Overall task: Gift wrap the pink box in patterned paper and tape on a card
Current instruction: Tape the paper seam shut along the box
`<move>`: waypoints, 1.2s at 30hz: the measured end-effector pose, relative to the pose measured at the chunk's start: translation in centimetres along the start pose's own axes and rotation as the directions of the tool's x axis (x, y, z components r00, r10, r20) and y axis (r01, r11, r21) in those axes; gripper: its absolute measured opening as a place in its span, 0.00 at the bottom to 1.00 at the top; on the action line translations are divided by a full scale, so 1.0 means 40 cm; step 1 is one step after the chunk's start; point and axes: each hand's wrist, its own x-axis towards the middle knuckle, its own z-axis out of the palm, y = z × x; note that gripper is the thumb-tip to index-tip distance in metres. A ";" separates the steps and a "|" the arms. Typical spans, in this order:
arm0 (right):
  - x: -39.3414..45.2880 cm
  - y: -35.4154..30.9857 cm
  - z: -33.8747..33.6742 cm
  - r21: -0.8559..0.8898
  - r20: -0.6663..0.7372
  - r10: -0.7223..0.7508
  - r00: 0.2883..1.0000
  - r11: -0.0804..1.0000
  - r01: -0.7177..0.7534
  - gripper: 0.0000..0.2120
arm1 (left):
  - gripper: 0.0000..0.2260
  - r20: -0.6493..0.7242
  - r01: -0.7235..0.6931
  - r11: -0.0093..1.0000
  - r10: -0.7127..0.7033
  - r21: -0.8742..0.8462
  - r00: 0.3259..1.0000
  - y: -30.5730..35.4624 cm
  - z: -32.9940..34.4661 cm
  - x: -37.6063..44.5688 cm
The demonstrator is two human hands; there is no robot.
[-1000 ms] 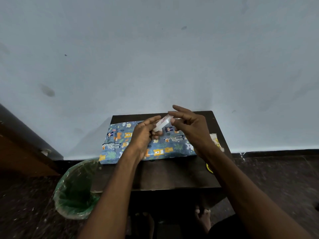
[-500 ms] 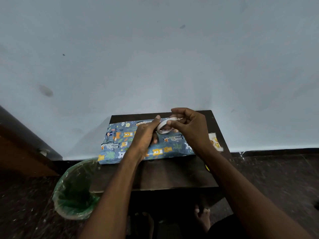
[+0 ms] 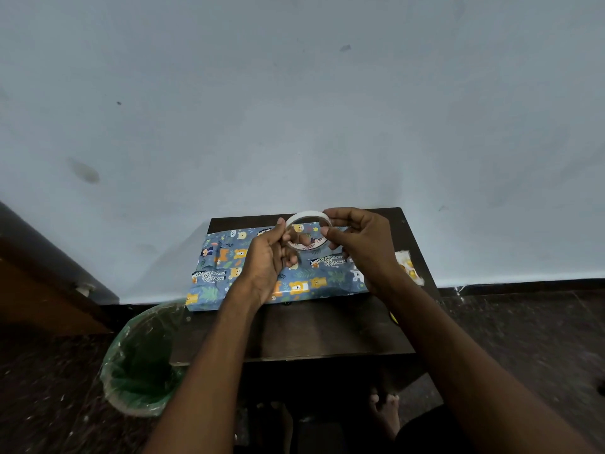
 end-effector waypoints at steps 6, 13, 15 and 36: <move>-0.004 0.009 0.007 0.003 0.051 -0.016 0.999 1.000 0.016 0.10 | 0.22 -0.010 0.007 0.994 -0.008 -0.111 1.000 0.006 -0.004 -0.002; -0.007 -0.002 0.007 0.013 0.056 -0.094 0.994 0.996 0.093 0.07 | 0.22 -0.034 0.011 0.997 -0.014 -0.077 0.999 0.003 0.000 0.001; -0.010 -0.007 0.008 0.013 0.069 -0.109 0.992 0.994 0.108 0.05 | 0.21 -0.054 0.022 0.997 -0.026 -0.076 0.998 0.000 0.000 0.003; -0.008 0.004 0.020 -0.345 -0.076 -0.340 0.937 0.891 0.295 0.06 | 0.07 -0.135 -0.102 0.995 0.104 0.018 0.985 0.000 0.036 -0.013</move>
